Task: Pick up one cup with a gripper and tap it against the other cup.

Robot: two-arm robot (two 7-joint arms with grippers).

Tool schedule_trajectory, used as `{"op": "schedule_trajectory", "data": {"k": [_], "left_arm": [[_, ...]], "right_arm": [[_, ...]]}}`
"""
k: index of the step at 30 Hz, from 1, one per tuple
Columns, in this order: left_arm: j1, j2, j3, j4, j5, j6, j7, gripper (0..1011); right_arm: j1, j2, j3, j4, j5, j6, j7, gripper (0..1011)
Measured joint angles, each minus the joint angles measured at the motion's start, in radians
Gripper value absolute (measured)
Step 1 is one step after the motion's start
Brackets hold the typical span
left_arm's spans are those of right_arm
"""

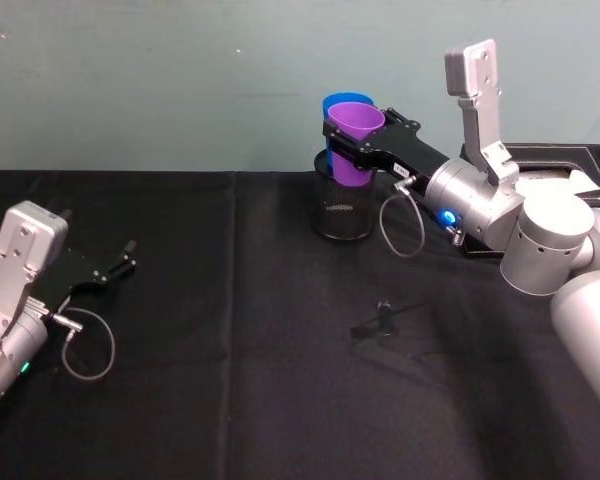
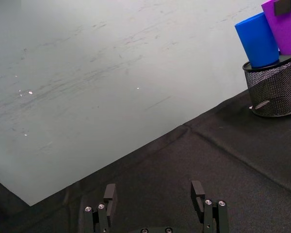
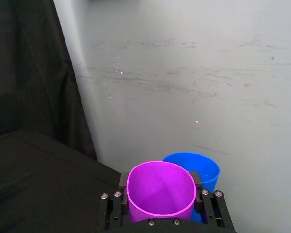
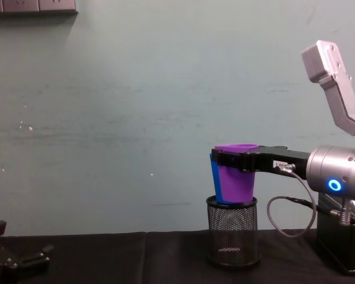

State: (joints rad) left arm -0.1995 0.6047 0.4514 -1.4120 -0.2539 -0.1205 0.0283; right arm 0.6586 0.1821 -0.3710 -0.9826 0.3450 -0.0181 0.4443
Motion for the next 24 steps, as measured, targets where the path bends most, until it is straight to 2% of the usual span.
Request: {"op": "schedule_trajectory", "data": {"k": [24], "left_arm": [[0.0, 0.0, 0.0, 0.0, 0.0, 0.0, 0.0, 1000]], "right_arm": [[0.0, 0.0, 0.0, 0.0, 0.0, 0.0, 0.0, 733]]}}
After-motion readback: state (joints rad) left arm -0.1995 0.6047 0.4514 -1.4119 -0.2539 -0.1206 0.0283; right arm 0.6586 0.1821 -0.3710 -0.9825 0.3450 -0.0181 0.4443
